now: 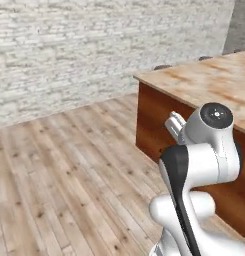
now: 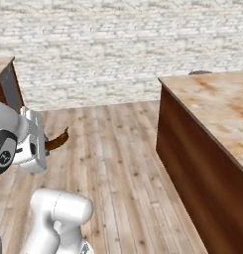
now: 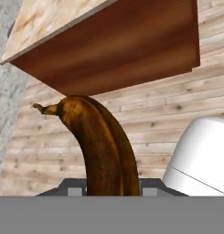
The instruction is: Pick the banana and kiwi from the fridge and place them on the plate next to the blender to make a fruit smoothie.
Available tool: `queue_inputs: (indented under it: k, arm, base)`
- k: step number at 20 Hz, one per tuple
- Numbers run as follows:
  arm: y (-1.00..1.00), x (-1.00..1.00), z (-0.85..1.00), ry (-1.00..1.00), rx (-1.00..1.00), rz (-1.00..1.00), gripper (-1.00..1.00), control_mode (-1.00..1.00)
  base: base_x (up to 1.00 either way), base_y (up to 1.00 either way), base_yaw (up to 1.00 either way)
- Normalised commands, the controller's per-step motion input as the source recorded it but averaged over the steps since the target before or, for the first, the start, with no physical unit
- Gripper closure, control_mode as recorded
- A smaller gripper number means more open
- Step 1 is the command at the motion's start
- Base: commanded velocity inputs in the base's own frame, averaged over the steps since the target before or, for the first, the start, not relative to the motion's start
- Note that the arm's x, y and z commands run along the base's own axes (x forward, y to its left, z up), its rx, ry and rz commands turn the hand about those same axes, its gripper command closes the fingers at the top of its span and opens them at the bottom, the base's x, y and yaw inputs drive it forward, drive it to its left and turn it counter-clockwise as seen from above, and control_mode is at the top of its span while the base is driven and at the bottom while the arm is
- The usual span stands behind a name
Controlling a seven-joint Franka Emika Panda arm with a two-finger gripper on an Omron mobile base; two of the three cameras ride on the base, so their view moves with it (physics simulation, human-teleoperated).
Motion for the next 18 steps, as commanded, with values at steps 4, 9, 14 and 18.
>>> queue_inputs:
  k: [4, 9, 14, 18]
  arm:
    - [0.00, 0.00, 0.00, 0.00, 0.00, 0.00, 1.00, 1.00]
    - [0.00, 0.00, 0.00, 0.00, 0.00, 0.00, 1.00, 1.00]
    - [0.00, 0.00, 0.00, 0.00, 0.00, 0.00, 1.00, 1.00]
    - [0.00, 0.00, 0.00, 0.00, 0.00, 0.00, 1.00, 1.00]
  base:
    - [0.22, 0.00, -0.88]
    - [0.30, -0.01, -0.85]
    - [0.49, 0.00, -0.76]
    - [0.77, -0.03, -0.71]
